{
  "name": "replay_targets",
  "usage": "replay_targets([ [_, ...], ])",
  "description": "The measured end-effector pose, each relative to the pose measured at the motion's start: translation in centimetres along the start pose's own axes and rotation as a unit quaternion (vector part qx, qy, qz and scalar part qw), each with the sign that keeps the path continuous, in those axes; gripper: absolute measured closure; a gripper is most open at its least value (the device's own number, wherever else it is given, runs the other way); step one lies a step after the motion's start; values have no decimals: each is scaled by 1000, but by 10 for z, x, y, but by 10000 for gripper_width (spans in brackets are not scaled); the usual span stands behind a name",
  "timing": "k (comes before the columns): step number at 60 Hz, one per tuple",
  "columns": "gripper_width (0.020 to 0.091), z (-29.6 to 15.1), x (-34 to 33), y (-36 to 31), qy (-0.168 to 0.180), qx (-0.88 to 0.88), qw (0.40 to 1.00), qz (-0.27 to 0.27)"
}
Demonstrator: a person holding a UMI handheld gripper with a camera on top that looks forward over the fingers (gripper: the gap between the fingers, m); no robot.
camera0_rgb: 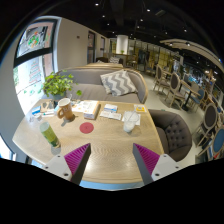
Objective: Pour water
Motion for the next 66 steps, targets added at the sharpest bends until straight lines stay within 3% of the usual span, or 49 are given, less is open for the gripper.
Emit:
replay_targets([
  [22, 248, 40, -5, -34, -12, -23, 999, -18],
  [41, 251, 75, -17, -155, -13, -2, 998, -54],
  [54, 245, 66, 17, -259, 21, 16, 997, -68],
  [66, 246, 56, 89, -307, 58, 24, 997, -48],
])
Point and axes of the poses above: the point between the fingertips, and its own axes, seen from behind it with the camera up: y to the right, z down, x forward, the way the camera looks, the point moved 1 cm from there along -x, backward, against the way the camera looks, and after that the axes turned 14 degrees about y, right-handed, at the moved point
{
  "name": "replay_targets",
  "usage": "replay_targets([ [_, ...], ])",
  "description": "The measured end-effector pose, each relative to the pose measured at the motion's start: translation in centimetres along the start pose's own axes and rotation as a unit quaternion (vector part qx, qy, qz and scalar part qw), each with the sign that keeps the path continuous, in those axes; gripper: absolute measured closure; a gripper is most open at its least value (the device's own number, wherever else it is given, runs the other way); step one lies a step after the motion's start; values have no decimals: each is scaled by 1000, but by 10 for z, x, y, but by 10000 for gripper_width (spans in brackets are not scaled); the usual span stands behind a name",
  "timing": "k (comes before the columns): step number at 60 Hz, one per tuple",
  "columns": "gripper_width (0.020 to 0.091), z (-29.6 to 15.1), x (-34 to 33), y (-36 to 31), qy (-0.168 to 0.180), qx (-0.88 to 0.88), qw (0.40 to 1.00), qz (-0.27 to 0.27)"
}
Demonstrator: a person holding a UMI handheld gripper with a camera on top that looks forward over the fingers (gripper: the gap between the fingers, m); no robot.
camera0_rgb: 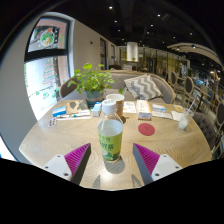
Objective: Pour water
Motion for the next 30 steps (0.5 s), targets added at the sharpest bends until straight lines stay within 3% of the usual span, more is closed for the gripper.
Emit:
replay_targets([
  [12, 269, 7, 66, -2, 24, 4, 999, 30],
  [19, 414, 16, 86, -2, 28, 10, 999, 36],
  [23, 555, 16, 91, -1, 37, 13, 998, 39],
  [30, 599, 14, 90, 0, 45, 17, 998, 47],
])
Point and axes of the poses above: the point between the fingertips, and its own axes, seen from behind it with the camera up: y to the right, z down, x forward, the way the camera looks, the point moved 1 cm from there along -x, backward, against the way the camera looks, and after that the axes turned 14 degrees about y, right-handed, at the moved point
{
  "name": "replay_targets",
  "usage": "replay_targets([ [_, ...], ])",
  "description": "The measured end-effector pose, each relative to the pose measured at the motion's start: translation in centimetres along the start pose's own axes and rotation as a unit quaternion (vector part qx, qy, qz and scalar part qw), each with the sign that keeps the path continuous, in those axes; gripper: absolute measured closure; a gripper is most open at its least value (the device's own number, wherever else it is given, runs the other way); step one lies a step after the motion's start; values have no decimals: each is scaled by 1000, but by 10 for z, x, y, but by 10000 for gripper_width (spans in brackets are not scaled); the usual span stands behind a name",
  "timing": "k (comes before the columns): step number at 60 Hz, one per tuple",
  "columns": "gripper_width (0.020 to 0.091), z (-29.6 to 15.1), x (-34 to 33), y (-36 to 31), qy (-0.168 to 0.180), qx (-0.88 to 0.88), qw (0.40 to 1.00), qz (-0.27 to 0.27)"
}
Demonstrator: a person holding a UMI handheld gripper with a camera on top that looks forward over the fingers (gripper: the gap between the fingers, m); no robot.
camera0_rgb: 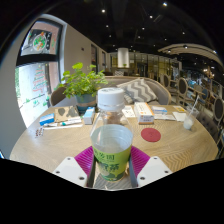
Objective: Pour water
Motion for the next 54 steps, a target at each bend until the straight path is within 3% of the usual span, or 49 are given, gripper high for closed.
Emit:
replay_targets([
  [12, 728, -2, -4, -7, -4, -10, 1000, -13],
  [23, 728, -31, -7, -31, 4, -15, 999, -32],
  [34, 729, -93, 6, -82, 34, 36, 997, -65],
  [44, 731, -163, 39, -137, 52, 196, 973, -113],
  [54, 732, -207, 88, -176, 13, 446, 880, -165],
])
Point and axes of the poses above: the point between the fingertips, and its own axes, seen from behind it with the camera up: y to the right, z down, x forward, the way the camera looks, the point moved 1 cm from there along -x, backward, against the way the camera looks, and after that the axes turned 14 degrees about y, right-handed, at the moved point
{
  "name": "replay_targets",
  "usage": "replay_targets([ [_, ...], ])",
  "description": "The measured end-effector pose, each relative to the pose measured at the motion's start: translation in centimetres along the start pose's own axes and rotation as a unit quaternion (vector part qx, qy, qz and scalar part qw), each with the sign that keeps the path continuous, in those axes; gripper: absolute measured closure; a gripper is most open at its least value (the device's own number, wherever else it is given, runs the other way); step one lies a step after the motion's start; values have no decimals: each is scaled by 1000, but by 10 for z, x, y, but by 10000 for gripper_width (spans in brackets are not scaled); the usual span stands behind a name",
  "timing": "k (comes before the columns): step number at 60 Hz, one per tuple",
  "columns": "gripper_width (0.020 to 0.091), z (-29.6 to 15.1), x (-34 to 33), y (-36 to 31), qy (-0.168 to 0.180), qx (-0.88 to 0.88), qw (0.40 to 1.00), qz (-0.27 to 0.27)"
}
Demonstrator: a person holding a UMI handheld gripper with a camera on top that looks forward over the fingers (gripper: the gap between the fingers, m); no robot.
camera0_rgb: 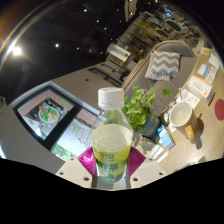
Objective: Pour water
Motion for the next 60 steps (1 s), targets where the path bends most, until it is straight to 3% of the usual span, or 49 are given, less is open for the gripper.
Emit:
replay_targets([
  [20, 731, -33, 82, 23, 21, 409, 912, 6],
  [30, 734, -37, 93, 52, 23, 515, 856, 20],
  [44, 733, -27, 92, 65, 6, 497, 867, 40],
  [54, 735, -32, 75, 50, -18, 363, 931, 35],
  [60, 733, -59, 58, 35, -12, 229, 973, 15],
])
Point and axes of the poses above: the point between the fingertips, and its own axes, seen from behind it with the camera up: y to the right, z down, x forward, the way the camera looks, the point moved 1 cm from there along -x, backward, against the way the camera looks, and after that the axes turned 14 degrees about y, right-handed, at the moved point
